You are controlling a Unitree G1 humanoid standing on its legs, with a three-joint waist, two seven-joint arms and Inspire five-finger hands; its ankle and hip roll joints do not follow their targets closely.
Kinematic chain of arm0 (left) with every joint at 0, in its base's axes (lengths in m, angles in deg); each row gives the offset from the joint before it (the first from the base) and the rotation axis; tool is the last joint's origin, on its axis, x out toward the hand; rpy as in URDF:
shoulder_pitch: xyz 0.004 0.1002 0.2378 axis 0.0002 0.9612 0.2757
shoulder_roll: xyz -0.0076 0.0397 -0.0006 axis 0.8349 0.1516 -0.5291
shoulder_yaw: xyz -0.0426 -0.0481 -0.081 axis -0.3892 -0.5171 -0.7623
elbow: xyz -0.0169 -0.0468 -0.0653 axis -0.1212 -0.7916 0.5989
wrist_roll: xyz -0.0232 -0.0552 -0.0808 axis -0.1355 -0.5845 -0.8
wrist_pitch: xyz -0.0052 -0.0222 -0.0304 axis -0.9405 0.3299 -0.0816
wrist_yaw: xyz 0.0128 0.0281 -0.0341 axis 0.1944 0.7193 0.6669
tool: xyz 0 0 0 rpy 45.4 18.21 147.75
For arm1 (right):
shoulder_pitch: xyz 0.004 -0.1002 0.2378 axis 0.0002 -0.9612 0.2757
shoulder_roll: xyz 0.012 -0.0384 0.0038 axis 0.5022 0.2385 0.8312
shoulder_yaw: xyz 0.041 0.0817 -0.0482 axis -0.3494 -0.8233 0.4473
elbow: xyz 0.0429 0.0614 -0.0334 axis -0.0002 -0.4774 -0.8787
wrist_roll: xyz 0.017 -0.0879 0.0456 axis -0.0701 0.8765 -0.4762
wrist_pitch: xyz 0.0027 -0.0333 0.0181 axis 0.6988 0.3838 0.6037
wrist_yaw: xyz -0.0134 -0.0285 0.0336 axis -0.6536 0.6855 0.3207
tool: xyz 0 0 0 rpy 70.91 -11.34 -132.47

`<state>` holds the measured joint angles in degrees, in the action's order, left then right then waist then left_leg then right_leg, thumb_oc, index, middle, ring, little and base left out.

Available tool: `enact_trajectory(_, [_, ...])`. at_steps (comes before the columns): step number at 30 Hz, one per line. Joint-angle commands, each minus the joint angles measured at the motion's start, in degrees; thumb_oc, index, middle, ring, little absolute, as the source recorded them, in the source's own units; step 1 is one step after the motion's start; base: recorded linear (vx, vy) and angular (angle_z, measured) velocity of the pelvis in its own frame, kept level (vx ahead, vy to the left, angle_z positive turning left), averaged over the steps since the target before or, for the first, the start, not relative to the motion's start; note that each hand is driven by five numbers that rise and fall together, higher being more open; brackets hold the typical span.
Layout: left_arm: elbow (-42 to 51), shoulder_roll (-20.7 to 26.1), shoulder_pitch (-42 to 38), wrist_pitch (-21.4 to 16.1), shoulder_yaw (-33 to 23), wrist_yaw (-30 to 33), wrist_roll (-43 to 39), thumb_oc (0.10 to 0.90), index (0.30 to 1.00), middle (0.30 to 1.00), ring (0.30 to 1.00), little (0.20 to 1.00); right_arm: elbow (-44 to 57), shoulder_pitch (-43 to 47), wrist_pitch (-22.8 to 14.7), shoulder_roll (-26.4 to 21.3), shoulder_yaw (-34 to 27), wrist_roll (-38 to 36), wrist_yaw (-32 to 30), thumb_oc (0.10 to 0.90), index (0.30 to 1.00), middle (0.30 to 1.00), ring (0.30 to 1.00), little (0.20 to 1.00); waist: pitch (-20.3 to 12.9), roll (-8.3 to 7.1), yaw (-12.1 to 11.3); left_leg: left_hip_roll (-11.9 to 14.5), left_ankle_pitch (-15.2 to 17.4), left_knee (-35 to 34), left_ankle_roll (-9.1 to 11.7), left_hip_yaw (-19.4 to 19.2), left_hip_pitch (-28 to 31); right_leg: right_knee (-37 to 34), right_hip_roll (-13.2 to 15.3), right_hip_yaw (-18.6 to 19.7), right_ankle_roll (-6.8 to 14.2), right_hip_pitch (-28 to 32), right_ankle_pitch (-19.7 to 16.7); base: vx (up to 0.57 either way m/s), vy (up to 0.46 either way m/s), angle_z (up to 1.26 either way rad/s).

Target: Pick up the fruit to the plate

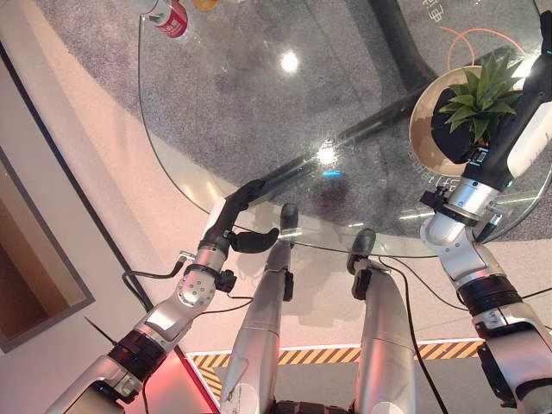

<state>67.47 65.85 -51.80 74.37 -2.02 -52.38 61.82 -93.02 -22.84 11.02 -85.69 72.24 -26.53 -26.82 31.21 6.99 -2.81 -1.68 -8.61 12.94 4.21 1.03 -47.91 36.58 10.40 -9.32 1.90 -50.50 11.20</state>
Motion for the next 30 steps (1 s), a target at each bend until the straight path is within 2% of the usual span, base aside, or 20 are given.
enact_trajectory(1, [5.9, 0.2, 2.9, -4.3, -1.9, 0.0, 2.4, 0.800, 0.900, 0.900, 0.900, 0.900, 6.9, 0.8, 1.7, -4.2, -3.6, 3.8, -7.6, 0.800, 0.900, 0.900, 0.900, 0.900, -1.4, -0.94, 0.5, -2.9, 11.0, 9.7, -3.5, -6.1, 2.4, -15.5, -3.9, -1.1, 3.6, 4.3, -13.8, 0.00, -0.008, -0.05])
enact_trajectory(8, [6.7, 0.7, 3.9, -4.4, -2.9, -0.6, 2.4, 0.800, 0.900, 0.900, 0.900, 0.900, 7.2, -0.8, 5.9, -5.3, -3.6, 3.5, -7.6, 0.800, 0.900, 0.900, 0.900, 0.900, -1.4, -1.24, 0.6, -2.8, 10.9, 9.4, -3.4, -6.1, 2.8, -15.7, -4.0, -1.2, 3.6, 4.8, -13.8, 0.00, -0.002, -0.01])
enact_trajectory(17, [7.5, 1.0, 4.2, -3.8, -3.4, -0.9, 2.3, 0.800, 0.900, 0.900, 0.900, 0.900, 7.2, -0.9, 13.1, -6.9, -2.4, 5.6, -8.2, 0.800, 0.900, 0.900, 0.900, 0.900, -1.4, -1.51, 0.4, -2.7, 11.0, 9.6, -3.4, -5.9, 2.8, -15.8, -3.8, -1.6, 3.7, 5.0, -13.8, 0.00, 0.000, 0.00])
enact_trajectory(25, [8.5, 0.9, 5.2, -3.4, -3.8, -0.8, 2.6, 0.800, 0.900, 0.900, 0.900, 0.900, 10.5, -1.4, 14.3, -7.5, -3.1, 8.6, -9.6, 0.800, 0.900, 0.900, 0.900, 0.900, -1.4, -1.69, 0.3, -2.7, 11.2, 9.8, -3.5, -5.8, 3.1, -15.5, -3.8, -1.7, 3.7, 5.2, -13.6, 0.00, 0.000, 0.00])
enact_trajectory(30, [8.8, 0.6, 6.2, -3.6, -4.8, -1.0, 2.7, 0.800, 0.900, 0.900, 0.900, 0.900, 15.6, -1.9, 15.1, -8.0, -3.6, 11.7, -7.7, 0.800, 0.900, 0.900, 0.900, 0.900, -1.4, -2.04, 0.5, -2.7, 11.3, 9.8, -3.5, -5.7, 3.6, -15.5, -3.9, -1.7, 3.7, 5.8, -13.3, 0.00, 0.000, 0.00])
